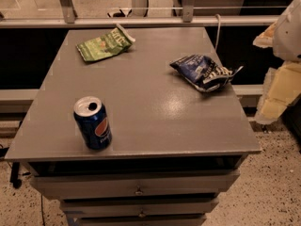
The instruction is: Pick blue chip bag
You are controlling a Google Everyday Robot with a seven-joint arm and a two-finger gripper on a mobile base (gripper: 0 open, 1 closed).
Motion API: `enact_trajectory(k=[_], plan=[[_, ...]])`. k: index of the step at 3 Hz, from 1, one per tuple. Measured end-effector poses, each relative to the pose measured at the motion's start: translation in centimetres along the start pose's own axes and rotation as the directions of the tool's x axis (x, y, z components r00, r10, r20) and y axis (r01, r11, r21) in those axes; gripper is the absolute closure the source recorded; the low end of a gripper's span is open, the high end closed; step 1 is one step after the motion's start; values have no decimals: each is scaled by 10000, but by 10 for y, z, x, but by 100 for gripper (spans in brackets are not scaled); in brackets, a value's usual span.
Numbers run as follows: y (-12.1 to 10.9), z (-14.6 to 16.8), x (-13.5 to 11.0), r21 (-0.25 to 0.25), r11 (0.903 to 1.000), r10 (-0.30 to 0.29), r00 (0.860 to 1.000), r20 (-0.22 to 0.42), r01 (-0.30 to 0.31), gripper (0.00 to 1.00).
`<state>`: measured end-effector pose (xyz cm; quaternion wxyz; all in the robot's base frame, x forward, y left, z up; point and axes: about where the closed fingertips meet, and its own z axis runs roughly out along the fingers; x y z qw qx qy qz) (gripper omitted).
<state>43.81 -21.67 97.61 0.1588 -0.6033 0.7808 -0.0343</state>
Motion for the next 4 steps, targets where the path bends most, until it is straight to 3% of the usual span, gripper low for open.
enact_trajectory(k=[1, 2, 3, 4], plan=[[0, 0, 0, 2, 10000, 0, 10000, 1, 0, 0], [-10, 21, -25, -95, 9997, -213, 9972, 716, 220, 0], [-25, 67, -66, -412, 9979, -411, 9815, 1870, 496, 0], [-40, 116, -107, -370, 9969, -551, 9537, 2956, 691, 0]])
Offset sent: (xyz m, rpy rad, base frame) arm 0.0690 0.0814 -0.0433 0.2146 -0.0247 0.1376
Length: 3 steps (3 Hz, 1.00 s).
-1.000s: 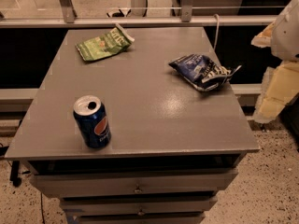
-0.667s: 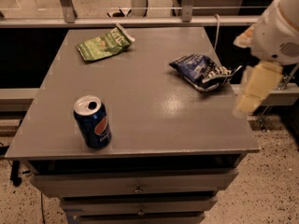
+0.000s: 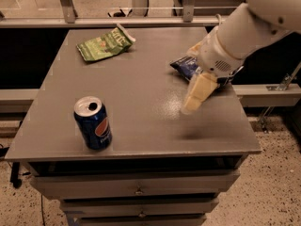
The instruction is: Pick blue chip bag
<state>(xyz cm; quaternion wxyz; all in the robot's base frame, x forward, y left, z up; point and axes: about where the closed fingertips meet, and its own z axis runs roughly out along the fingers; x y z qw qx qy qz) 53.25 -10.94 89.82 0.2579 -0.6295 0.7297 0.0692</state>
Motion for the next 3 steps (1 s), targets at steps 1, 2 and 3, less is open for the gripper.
enact_trajectory(k=[1, 2, 3], plan=[[-35, 28, 9, 868, 9962, 45, 9997, 245, -66, 0], [-84, 34, 37, 2036, 9789, 168, 9999, 3, -165, 0], [-123, 35, 64, 2786, 9599, 391, 9990, -220, -314, 0]])
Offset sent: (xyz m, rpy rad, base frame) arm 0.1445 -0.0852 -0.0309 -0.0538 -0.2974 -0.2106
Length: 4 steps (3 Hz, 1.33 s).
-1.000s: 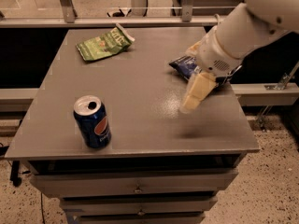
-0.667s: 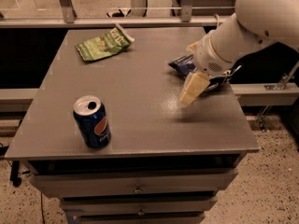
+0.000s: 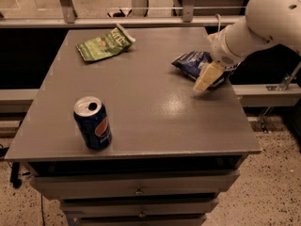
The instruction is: Pick blue chip bag
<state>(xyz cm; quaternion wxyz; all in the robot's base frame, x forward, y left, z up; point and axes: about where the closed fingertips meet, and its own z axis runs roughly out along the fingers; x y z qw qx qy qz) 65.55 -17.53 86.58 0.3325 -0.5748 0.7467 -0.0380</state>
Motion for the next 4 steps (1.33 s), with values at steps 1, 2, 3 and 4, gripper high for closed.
enact_trajectory(k=[1, 2, 3, 4], plan=[[-19, 14, 14, -93, 9998, 154, 9998, -130, -155, 12], [-22, 25, 22, -831, 9959, 350, 9991, -221, -368, 29], [-23, 24, 25, -1367, 9896, 422, 9990, -147, -438, 53], [-19, 11, 15, -1769, 9840, 268, 9990, 345, -203, 75]])
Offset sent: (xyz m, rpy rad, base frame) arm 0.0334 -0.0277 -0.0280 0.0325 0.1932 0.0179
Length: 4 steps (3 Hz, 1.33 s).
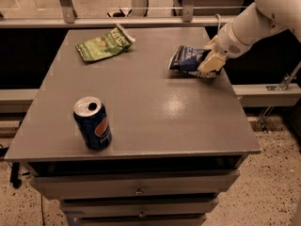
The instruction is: Pick blue chip bag
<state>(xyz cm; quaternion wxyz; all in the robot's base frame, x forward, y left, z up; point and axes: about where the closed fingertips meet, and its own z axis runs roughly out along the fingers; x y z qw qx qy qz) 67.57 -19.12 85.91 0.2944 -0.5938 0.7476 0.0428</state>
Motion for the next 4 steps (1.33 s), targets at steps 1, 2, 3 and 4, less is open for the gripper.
enact_trajectory(k=[1, 2, 3, 4], plan=[[4, -20, -22, -205, 9993, -288, 9962, 825, 306, 98], [4, -44, -44, -348, 9987, -296, 9788, 2027, 374, 100], [-2, -69, -72, -369, 9987, -195, 9424, 3339, 337, 100], [-4, -75, -79, -320, 9989, -212, 9338, 3572, 349, 100]])
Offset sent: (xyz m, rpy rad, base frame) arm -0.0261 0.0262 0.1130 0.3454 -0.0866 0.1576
